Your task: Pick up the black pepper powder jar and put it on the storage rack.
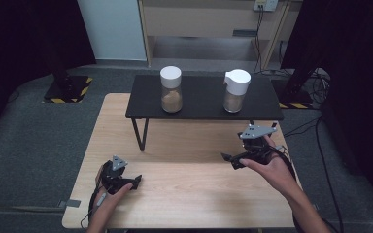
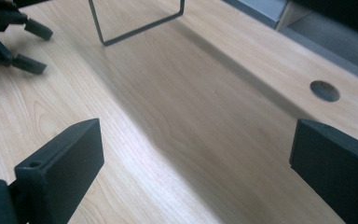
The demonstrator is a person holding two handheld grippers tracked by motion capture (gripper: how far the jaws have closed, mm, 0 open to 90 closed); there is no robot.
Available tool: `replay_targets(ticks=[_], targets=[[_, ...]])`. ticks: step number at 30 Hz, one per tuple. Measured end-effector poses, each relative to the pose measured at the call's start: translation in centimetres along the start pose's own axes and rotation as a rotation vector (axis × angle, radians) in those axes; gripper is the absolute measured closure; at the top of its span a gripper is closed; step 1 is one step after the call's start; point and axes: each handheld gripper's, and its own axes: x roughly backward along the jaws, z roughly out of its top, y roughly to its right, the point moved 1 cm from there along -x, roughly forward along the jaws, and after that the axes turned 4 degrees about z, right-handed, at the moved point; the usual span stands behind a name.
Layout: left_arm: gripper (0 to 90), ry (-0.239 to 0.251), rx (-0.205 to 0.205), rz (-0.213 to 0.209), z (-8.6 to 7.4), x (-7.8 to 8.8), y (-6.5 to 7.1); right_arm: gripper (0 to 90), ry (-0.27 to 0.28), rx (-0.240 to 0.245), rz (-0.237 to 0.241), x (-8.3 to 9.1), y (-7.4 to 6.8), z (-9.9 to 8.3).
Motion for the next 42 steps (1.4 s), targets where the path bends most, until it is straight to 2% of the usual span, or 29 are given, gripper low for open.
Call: replay_targets(ticks=[11, 20, 28, 42], targets=[[2.0, 0.0, 0.0, 0.0, 0.0, 0.0, 0.0, 3.5, -0.015, -0.023, 0.012, -1.3, -0.3, -2.2], [2.0, 0.0, 0.0, 0.0, 0.0, 0.0, 0.0, 3.7, -0.047, -0.038, 0.014, -2.7, -0.6, -4.5], [2.0, 0.001, 0.001, 0.001, 0.0, 0.0, 0.0, 3.9, -0.049, -0.067, 0.016, -3.1, -0.6, -6.1], [2.1, 0.001, 0.001, 0.002, 0.0, 0.0, 0.1, 4.1, -0.08, -0.073, 0.035, -4.7, -1.4, -8.4]])
